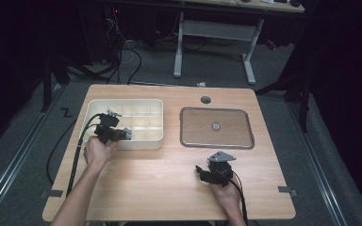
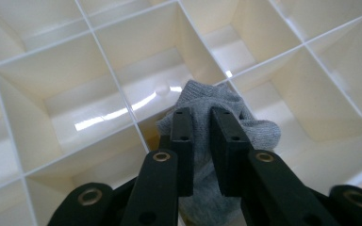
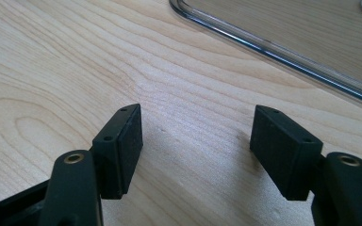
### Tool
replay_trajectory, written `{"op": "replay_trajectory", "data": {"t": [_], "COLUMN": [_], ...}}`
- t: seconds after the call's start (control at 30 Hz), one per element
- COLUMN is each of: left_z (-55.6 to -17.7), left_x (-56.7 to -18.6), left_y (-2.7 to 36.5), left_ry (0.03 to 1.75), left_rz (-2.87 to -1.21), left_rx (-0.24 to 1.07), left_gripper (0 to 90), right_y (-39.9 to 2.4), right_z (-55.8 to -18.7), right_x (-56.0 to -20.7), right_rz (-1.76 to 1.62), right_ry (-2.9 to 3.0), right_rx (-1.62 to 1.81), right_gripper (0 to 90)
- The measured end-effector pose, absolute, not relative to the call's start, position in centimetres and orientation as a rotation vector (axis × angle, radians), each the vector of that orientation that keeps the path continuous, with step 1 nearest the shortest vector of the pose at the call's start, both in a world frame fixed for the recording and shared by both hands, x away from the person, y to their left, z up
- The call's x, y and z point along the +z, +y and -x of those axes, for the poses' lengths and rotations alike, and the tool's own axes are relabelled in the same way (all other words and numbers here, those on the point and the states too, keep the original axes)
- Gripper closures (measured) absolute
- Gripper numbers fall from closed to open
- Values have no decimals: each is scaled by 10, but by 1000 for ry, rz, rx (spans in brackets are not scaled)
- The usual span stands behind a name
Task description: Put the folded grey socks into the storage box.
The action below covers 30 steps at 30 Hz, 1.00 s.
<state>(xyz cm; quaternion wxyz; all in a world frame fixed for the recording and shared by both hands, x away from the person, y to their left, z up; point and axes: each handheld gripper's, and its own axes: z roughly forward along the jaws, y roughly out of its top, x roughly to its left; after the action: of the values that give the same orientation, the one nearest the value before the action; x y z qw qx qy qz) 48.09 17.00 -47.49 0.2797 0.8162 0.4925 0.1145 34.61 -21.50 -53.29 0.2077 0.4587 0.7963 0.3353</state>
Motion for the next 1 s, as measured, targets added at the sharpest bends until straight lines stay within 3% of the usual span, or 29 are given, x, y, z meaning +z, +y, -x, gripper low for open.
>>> {"op": "replay_trajectory", "data": {"t": [0.43, 0.87, 1.0], "left_z": [-484, -472, -469], "left_x": [-474, -462, -457], "left_y": [166, 178, 181], "left_ry": [1352, 1316, 1312], "left_rz": [-2241, -2118, -2066], "left_rx": [292, 354, 343], "left_gripper": [792, 520, 472], "right_y": [-215, -215, -215], "right_z": [-346, -346, -346], "right_x": [-533, -533, -533], "right_rz": [-1278, -1279, -1279], "right_ry": [2216, 2216, 2216], "right_rx": [933, 934, 935], "right_gripper": [352, 351, 351]}}
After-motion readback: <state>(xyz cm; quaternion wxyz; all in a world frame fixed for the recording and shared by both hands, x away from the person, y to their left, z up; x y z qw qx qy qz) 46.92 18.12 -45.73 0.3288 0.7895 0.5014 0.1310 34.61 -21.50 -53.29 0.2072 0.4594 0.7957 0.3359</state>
